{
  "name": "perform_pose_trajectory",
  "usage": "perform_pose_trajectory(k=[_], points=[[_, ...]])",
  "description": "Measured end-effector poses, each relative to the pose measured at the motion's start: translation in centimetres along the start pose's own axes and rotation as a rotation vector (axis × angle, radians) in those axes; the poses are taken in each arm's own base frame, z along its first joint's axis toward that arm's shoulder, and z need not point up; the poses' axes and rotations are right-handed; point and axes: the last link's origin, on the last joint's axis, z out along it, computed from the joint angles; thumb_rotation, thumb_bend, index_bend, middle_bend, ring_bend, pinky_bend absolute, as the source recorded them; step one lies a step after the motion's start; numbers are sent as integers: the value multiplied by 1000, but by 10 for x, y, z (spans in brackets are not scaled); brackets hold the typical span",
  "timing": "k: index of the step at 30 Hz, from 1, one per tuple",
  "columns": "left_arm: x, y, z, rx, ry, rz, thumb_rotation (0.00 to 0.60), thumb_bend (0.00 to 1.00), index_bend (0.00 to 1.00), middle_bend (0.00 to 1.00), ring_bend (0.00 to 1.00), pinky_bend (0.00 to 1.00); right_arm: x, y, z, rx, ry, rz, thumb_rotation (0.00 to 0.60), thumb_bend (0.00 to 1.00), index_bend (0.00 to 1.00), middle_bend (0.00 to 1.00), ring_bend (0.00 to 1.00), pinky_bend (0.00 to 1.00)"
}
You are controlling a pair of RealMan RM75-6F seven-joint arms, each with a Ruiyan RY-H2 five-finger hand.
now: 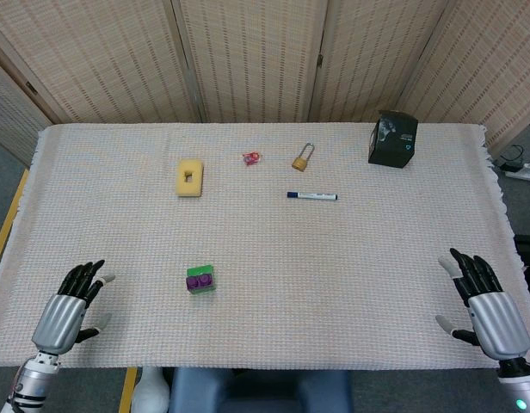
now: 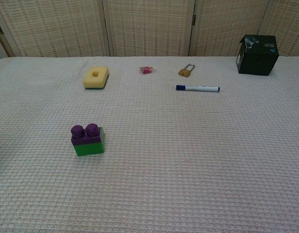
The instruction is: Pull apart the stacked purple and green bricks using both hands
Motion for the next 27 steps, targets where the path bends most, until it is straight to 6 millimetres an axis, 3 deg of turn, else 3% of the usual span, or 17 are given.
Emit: perform_pose_trajectory(k=[13,20,27], points=[[-5,47,35,3,-76,-60,600,357,291,37,0,76,-8,-4,8,8,-34,-13,600,250,0,0,0,0],[-25,72,63,26,-81,-53,600,349,329,37,0,70,-6,-1,9,-1,-29,1,600,250,0,0,0,0],[-41,88,76,-5,-113,-30,600,335,332,37,0,53,-5,3,12,-11,-42,19,600,250,0,0,0,0]])
